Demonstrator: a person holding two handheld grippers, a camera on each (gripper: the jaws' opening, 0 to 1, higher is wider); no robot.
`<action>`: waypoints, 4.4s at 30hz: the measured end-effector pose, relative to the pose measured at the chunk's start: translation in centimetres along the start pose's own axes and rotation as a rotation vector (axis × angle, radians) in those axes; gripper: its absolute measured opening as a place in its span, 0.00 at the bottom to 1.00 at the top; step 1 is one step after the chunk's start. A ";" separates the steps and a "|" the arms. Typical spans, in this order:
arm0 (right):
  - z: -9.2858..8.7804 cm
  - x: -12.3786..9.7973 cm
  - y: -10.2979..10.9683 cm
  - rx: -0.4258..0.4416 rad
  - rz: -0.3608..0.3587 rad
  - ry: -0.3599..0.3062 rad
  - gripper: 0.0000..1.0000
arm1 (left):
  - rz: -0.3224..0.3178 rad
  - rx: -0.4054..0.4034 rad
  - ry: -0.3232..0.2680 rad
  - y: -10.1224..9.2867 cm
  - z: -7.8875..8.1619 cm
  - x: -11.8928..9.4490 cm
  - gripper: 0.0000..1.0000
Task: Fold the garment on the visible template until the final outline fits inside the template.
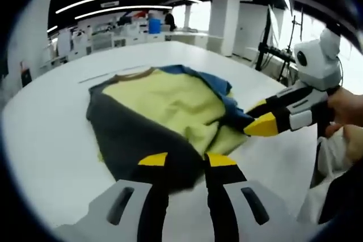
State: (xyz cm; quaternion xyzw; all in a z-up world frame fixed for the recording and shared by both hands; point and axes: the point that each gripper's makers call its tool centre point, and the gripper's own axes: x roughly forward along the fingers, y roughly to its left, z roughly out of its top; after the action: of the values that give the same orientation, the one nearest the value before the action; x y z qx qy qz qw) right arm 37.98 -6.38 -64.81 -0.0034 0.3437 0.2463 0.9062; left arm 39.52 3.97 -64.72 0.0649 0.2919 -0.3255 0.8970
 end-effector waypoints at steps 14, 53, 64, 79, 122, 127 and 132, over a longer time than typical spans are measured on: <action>0.0 -0.1 -1.4 -0.008 -0.061 -0.013 0.00 | 0.004 -0.051 0.031 0.6 -0.5 -1.6 0.02; 6.0 -7.3 -11.7 0.144 -0.163 -0.081 0.00 | 0.444 0.078 -0.006 19.1 3.2 -14.8 0.00; 5.8 -8.3 -16.4 0.180 -0.242 -0.047 0.00 | 0.574 0.148 0.084 25.5 0.3 -16.0 0.00; 4.8 -9.1 -21.4 0.353 -0.318 -0.024 0.00 | 0.563 0.167 0.211 27.0 -4.2 -14.5 0.00; 0.8 -11.6 -30.3 0.497 -0.451 0.207 0.00 | 0.577 0.105 0.319 27.6 -8.0 -13.7 0.02; 0.2 -11.4 -30.7 0.499 -0.461 0.231 0.00 | 0.580 0.102 0.322 27.7 -8.0 -13.8 0.02; 0.7 -11.2 -30.8 0.496 -0.455 0.208 0.00 | 0.589 0.080 0.319 27.7 -8.0 -14.2 0.06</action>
State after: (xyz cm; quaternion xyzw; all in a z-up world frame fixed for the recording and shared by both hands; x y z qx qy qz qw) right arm 45.03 -38.28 -62.34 0.1152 0.4742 -0.0545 0.8712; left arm 44.15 35.77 -65.34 0.2317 0.3843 -0.0493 0.8923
